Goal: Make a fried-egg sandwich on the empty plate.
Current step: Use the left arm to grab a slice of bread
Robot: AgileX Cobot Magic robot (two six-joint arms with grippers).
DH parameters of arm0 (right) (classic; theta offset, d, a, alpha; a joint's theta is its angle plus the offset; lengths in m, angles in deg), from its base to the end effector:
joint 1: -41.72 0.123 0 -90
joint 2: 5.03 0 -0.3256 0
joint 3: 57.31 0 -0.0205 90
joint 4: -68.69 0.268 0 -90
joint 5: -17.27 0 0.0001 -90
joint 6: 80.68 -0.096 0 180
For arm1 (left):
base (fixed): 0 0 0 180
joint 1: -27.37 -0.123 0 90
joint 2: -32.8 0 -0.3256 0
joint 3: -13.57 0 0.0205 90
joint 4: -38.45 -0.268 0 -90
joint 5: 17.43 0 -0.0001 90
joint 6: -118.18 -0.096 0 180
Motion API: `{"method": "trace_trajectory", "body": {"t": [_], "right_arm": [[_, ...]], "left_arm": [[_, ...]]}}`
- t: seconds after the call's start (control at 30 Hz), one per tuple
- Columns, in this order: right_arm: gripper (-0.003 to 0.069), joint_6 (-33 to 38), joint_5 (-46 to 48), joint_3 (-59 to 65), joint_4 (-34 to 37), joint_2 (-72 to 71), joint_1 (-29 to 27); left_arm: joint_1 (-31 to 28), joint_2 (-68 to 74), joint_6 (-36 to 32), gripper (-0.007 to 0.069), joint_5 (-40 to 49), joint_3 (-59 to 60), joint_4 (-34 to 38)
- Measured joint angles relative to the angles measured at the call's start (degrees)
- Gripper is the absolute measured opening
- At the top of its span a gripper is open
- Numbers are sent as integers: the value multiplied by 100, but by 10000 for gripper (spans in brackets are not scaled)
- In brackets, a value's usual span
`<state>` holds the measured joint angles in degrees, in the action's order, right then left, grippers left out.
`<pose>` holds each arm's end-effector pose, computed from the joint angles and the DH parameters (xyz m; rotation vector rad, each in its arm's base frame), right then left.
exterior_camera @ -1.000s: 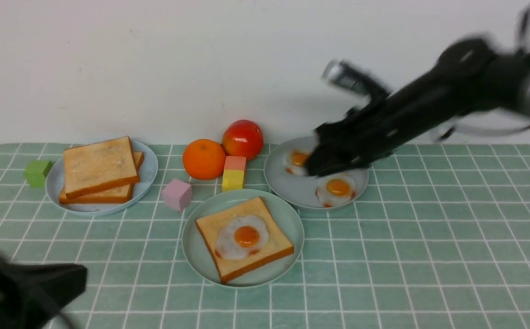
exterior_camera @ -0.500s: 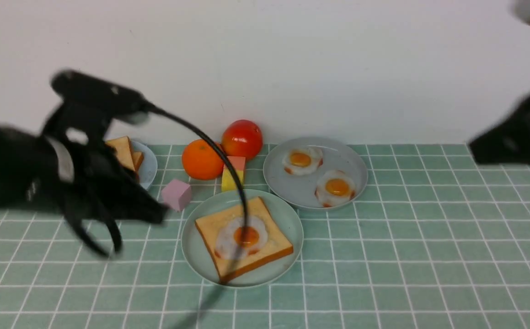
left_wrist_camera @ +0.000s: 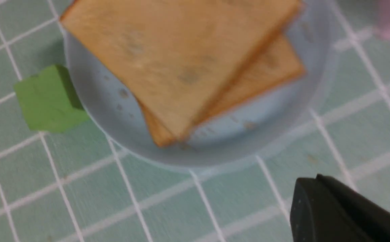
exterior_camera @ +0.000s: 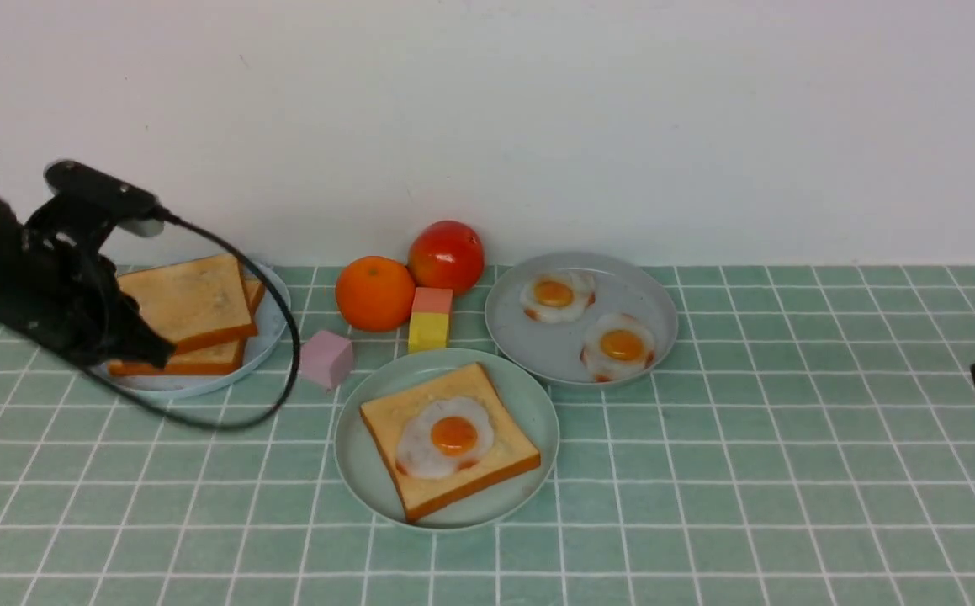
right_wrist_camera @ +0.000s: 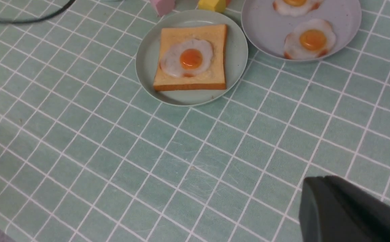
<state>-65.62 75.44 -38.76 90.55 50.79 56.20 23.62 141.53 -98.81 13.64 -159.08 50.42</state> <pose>0.1267 0.0641 0.4250 -0.5153 2.2200 0.4707 0.4065 0.0163 0.2522 0.5477 2.4919 0.0689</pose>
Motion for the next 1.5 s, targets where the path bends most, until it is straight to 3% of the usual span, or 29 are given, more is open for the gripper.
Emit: {"method": "trace_trajectory", "body": {"t": [0.2, 0.3, 0.43, 0.63, 0.93, 1.27, 1.5], "right_arm": [[14, 0, -226, 0, 22, 26, 0], [14, 0, -286, 0, 22, 26, 0], [15, 30, -349, 0, 24, 26, 0], [15, 127, -514, 0, 43, 26, 0], [15, 127, -622, 0, 264, 26, 0], [15, 127, -626, 0, 300, 26, 0], [15, 133, -626, 0, 306, 26, 0]], "left_arm": [[-25, 945, -370, 36, 551, -1235, -245], [-25, 1197, -535, 114, 606, -1505, -420], [-25, 1419, -909, 330, 468, -1638, -556], [-25, 1665, -1528, 437, 224, -1656, -549], [-25, 1947, -1778, 372, -253, -1687, -537], [-9, 1880, -1838, 87, -7, -1713, -537], [36, 1268, -1703, 62, 765, -1707, -378]]}}
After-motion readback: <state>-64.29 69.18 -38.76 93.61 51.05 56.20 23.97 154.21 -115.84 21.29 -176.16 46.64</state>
